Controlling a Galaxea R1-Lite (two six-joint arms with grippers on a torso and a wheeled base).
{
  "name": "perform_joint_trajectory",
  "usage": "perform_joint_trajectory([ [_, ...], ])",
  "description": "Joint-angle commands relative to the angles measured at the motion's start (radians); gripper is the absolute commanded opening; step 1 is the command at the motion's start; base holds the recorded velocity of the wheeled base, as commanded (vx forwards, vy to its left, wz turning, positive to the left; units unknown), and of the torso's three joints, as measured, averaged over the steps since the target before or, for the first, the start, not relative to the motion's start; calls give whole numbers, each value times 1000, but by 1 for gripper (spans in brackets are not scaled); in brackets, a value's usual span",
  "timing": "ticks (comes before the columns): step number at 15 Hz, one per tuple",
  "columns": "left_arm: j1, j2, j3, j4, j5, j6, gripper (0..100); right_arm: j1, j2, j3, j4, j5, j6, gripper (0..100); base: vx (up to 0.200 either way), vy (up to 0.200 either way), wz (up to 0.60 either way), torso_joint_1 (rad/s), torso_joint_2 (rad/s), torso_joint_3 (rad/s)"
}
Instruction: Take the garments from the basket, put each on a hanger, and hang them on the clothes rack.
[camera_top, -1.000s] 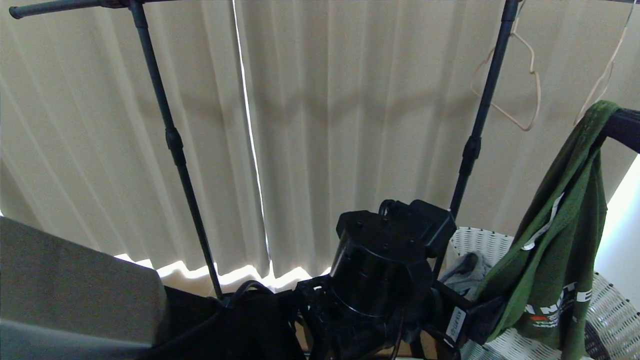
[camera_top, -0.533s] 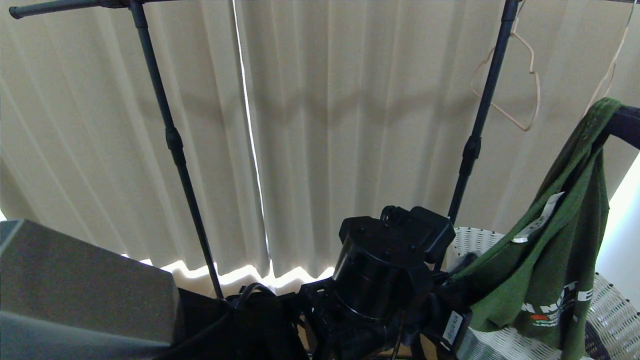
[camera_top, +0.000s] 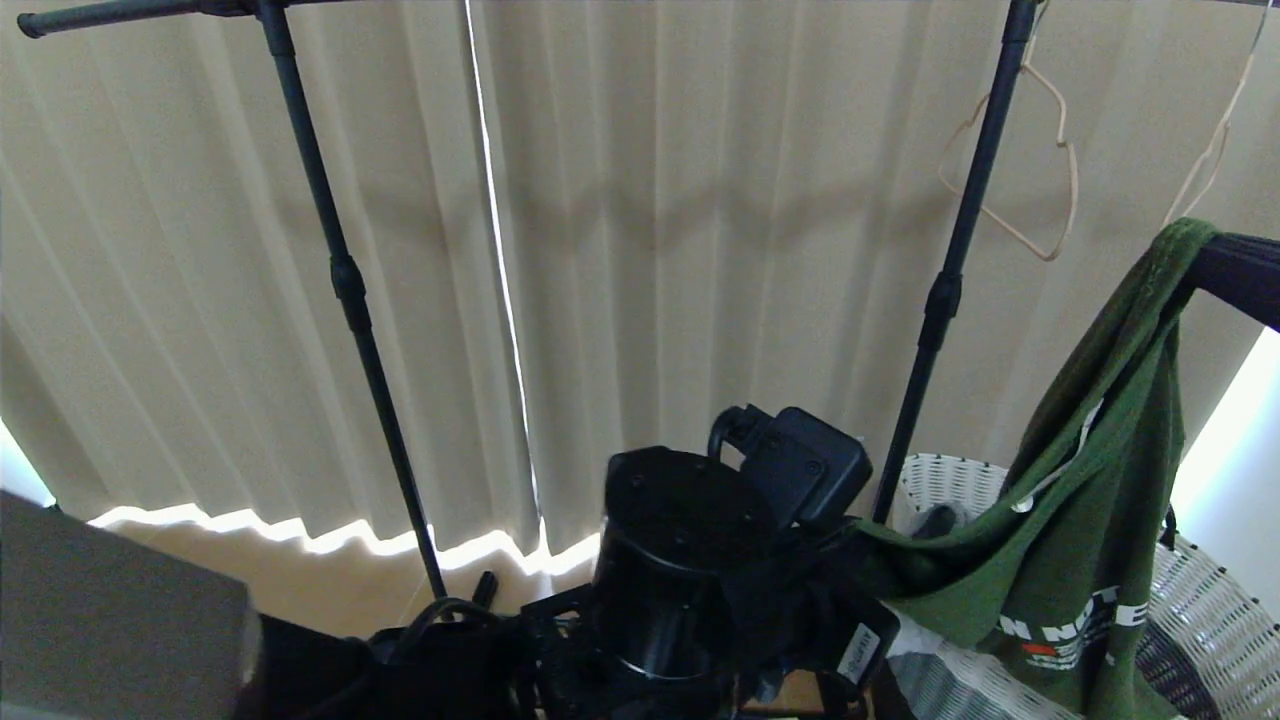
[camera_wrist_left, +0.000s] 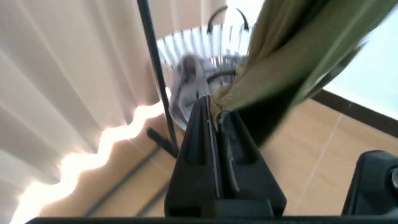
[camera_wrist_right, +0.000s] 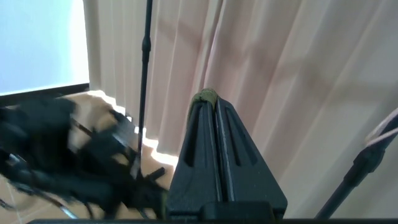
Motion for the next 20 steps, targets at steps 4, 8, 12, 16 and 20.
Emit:
perform_joint_trajectory([
  [4, 62, -406, 95, 120, 1, 56, 0, -9, 53, -67, -12, -3, -1, 0, 0, 0, 0, 0, 0, 0],
  [8, 159, -608, -47, 422, 2, 65, 0, -21, 121, -150, -11, -9, -1, 0, 0, 0, 0, 0, 0, 0],
  [12, 288, -668, -124, 575, 10, 79, 0, -75, 156, -142, -12, -9, -1, 0, 0, 0, 0, 0, 0, 0],
  [16, 307, -633, -219, 583, 10, 117, 0, -101, 156, -134, -14, -9, -1, 0, 0, 0, 0, 0, 0, 0],
  [20, 314, -623, -224, 583, 11, 203, 0, -119, 165, -156, -15, -9, -1, 0, 0, 0, 0, 0, 0, 0],
])
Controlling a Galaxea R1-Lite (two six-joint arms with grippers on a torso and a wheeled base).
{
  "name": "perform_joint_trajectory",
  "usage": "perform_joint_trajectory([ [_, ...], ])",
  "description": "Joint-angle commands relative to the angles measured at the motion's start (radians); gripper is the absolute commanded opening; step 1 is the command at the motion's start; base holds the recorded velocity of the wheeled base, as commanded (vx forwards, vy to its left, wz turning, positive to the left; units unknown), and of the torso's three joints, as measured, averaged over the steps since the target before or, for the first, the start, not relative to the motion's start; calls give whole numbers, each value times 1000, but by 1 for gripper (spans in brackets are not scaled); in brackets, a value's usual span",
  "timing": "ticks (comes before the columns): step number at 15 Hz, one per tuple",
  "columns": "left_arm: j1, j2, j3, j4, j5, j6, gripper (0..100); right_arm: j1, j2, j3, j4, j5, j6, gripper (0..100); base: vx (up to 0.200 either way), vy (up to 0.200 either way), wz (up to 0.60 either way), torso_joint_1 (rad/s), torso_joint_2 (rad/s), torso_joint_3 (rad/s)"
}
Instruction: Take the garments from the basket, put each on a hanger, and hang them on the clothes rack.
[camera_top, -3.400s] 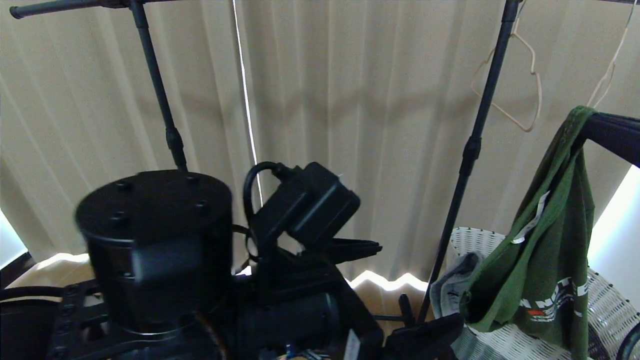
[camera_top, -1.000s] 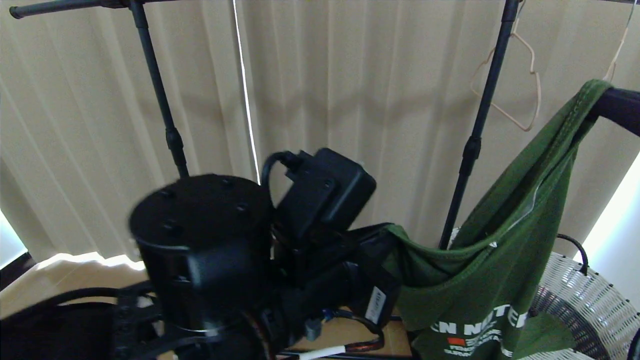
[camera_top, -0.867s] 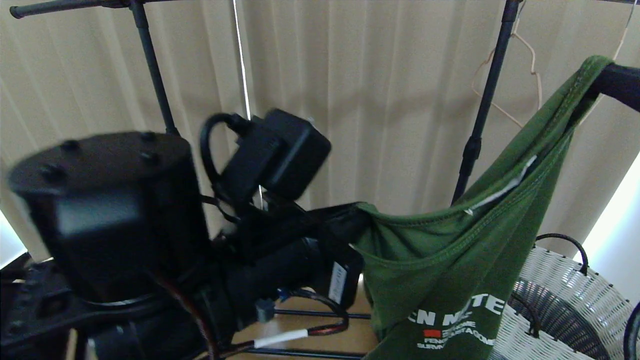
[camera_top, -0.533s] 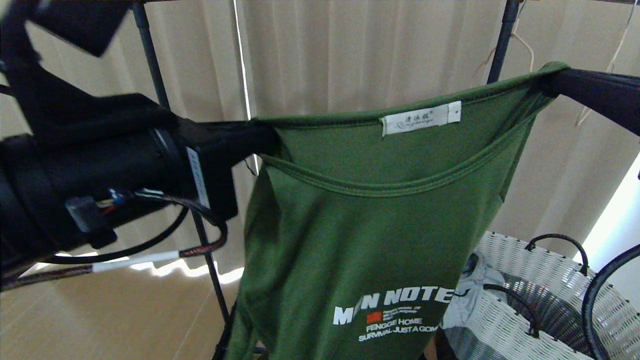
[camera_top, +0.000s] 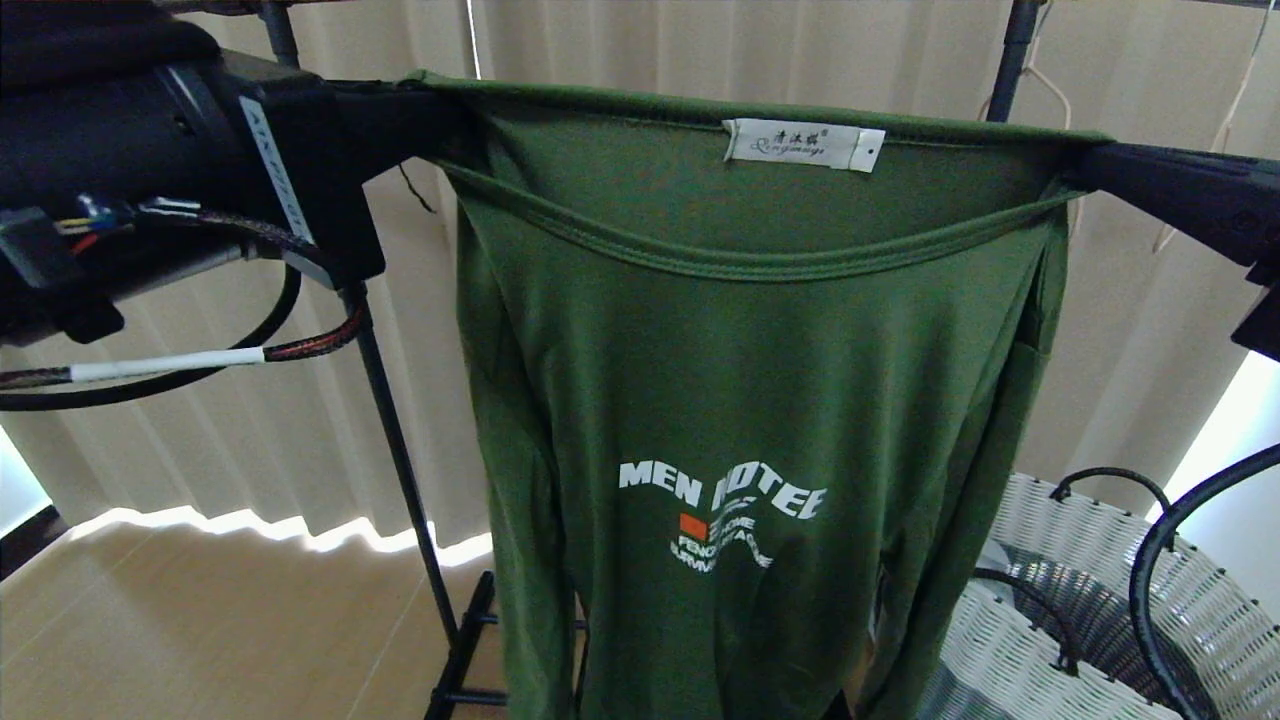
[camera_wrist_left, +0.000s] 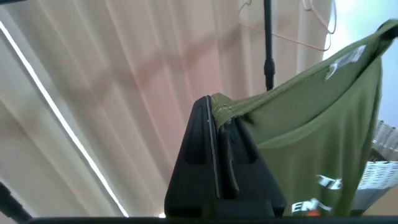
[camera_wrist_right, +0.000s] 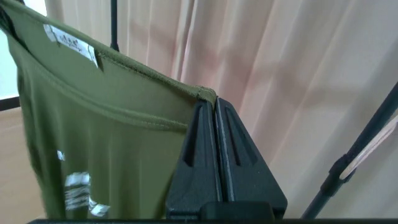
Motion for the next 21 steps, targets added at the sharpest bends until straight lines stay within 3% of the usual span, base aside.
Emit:
perform_joint_trajectory([
  [1, 2, 6, 3, -1, 1, 1, 0, -11, 2, -2, 0, 0, 1, 0, 0, 0, 0, 0, 0, 0],
  [9, 20, 81, 43, -11, 39, -49, 0, -13, -59, 29, 16, 3, -2, 0, 0, 0, 0, 0, 0, 0],
  [13, 74, 197, -22, -42, 44, -150, 0, -4, -153, 138, 17, 14, -1, 0, 0, 0, 0, 0, 0, 0],
  [18, 115, 286, -71, -47, 42, -164, 0, 73, -177, 168, 16, 16, 1, 0, 0, 0, 0, 0, 0, 0],
  [21, 112, 293, -68, -48, 39, -162, 0, 73, -176, 180, 16, 74, 1, 0, 0, 0, 0, 0, 0, 0],
])
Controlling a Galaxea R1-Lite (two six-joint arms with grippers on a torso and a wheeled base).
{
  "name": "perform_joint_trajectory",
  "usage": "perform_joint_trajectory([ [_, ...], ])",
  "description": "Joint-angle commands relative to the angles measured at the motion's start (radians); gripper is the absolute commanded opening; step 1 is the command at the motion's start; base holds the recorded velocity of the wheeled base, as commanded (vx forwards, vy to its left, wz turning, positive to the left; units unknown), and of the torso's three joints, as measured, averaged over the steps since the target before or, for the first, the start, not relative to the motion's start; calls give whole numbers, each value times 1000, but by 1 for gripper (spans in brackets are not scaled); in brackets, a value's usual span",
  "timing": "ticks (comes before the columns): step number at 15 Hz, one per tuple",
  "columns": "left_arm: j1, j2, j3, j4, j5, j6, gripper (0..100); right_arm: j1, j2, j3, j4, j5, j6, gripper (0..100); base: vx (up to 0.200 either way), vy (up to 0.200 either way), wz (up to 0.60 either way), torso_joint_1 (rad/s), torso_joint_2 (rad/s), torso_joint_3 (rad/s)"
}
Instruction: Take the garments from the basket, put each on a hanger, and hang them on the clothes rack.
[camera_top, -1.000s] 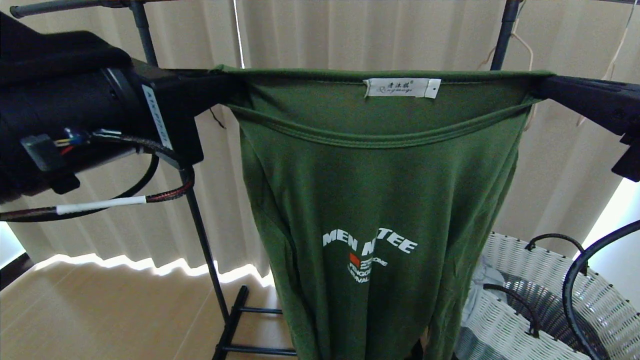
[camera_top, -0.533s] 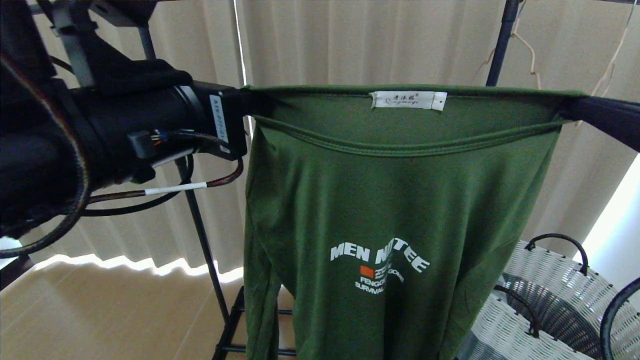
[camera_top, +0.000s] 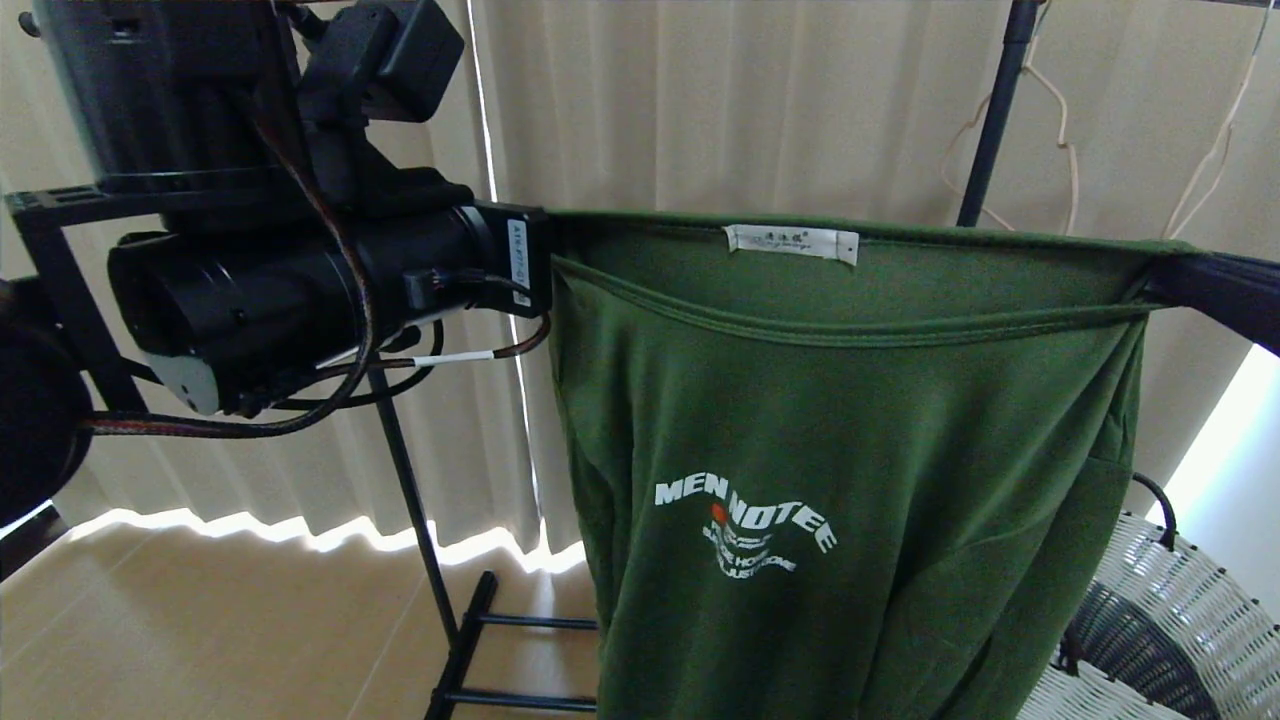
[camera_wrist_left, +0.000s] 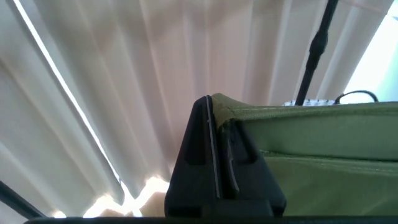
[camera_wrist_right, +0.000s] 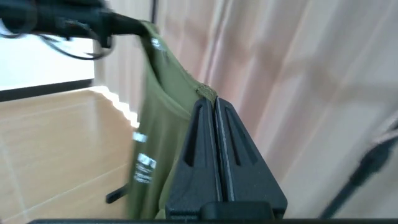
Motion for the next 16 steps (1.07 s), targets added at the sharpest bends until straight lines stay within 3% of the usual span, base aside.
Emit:
perform_joint_trajectory([
  [1, 0, 11, 5, -1, 2, -2, 0, 0, 1, 2, -1, 3, -2, 0, 0, 0, 0, 0, 0, 0],
  [4, 1, -41, 39, 5, -7, 0, 0, -22, 41, -15, -12, -7, -2, 0, 0, 0, 0, 0, 0, 0],
  [6, 0, -132, 87, 25, -66, 9, 0, -83, 104, -47, -15, -5, -2, 0, 0, 0, 0, 0, 0, 0],
  [8, 0, -210, 88, 126, -132, 12, 0, -85, 173, -105, -15, -7, -2, 0, 0, 0, 0, 0, 0, 0],
  [11, -2, -359, 88, 267, -293, 12, 0, -123, 282, -204, -23, -7, 5, 0, 0, 0, 0, 0, 0, 0],
  [14, -26, -452, 91, 290, -386, 11, 0, -123, 374, -236, -138, -7, 18, 0, 0, 0, 0, 0, 0, 0],
  [16, -104, -491, 93, 289, -408, 8, 0, -123, 439, -245, -227, -5, 18, 0, 0, 0, 0, 0, 0, 0],
])
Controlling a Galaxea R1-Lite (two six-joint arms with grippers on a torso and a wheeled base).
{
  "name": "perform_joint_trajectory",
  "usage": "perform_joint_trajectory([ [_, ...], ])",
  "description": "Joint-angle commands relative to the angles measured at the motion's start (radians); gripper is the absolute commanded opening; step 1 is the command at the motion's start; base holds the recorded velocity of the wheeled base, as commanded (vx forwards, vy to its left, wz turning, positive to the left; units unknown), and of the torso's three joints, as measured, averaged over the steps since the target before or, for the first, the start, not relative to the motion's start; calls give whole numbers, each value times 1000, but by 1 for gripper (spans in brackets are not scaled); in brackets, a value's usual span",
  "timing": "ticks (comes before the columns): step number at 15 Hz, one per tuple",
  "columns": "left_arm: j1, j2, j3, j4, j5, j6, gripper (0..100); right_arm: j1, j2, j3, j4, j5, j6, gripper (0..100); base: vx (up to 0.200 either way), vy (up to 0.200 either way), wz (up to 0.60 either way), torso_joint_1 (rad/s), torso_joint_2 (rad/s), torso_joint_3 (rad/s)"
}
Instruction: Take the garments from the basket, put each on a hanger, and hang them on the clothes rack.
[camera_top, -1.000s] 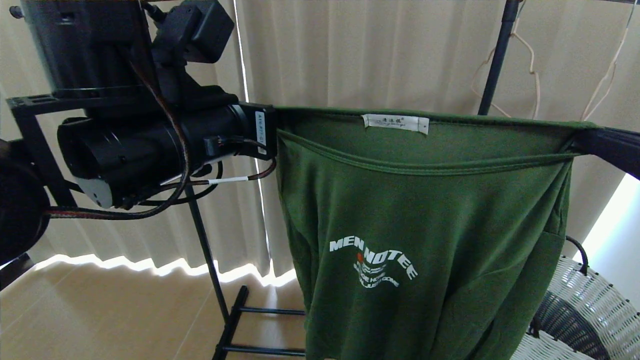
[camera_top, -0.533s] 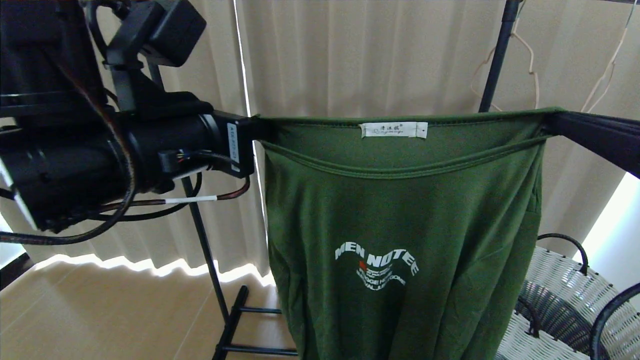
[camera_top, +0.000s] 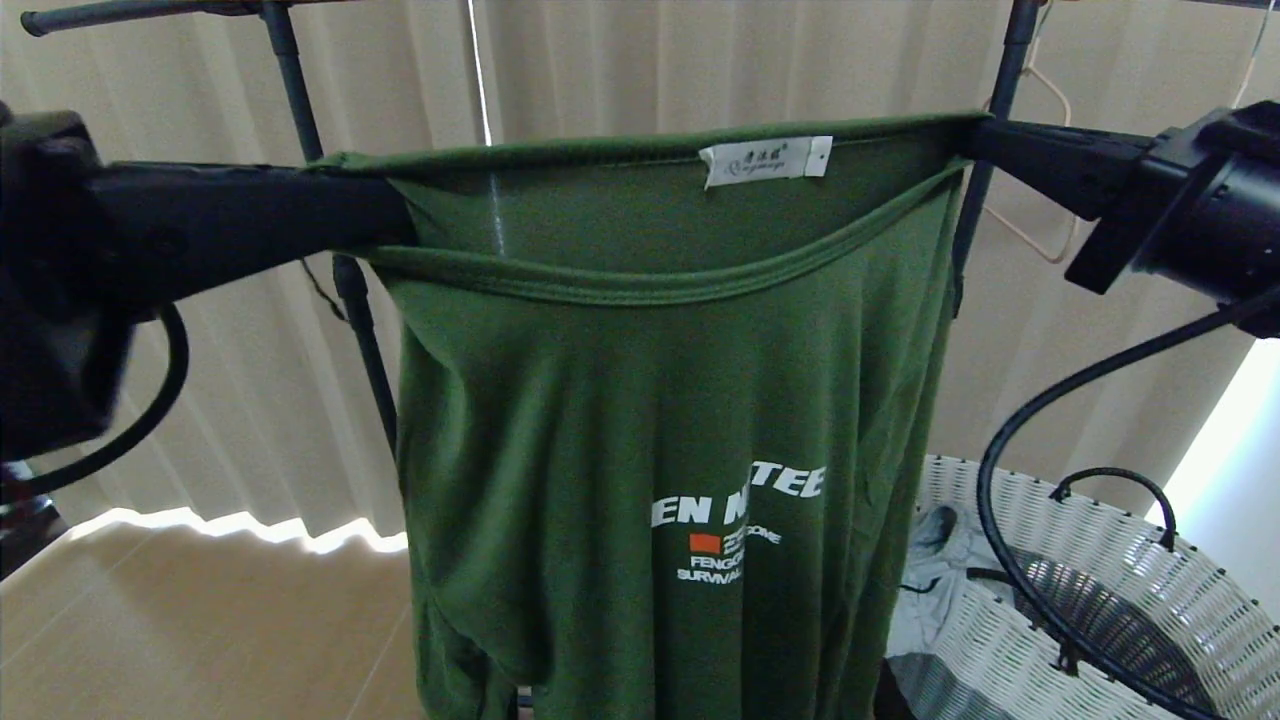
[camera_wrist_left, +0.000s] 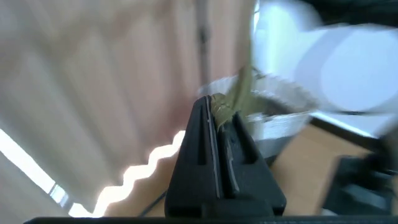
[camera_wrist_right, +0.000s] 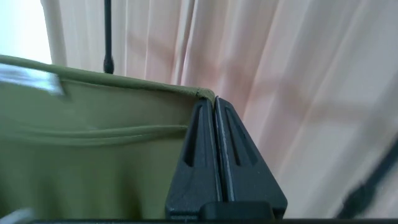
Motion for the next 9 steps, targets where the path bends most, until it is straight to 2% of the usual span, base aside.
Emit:
perform_joint_trajectory([
  [1, -79, -78, 2, -1, -5, -2, 0, 0, 86, -13, -27, 0, 0, 0, 0, 0, 0, 0, 0, 0],
  [3, -134, -95, 3, -1, -2, -4, 0, 0, 88, -13, -27, 2, 0, 0, 0, 0, 0, 0, 0, 0],
  [9, -134, -87, 20, -3, -2, -2, 0, 0, 65, -4, -24, -3, 0, 0, 0, 0, 0, 0, 0, 0],
])
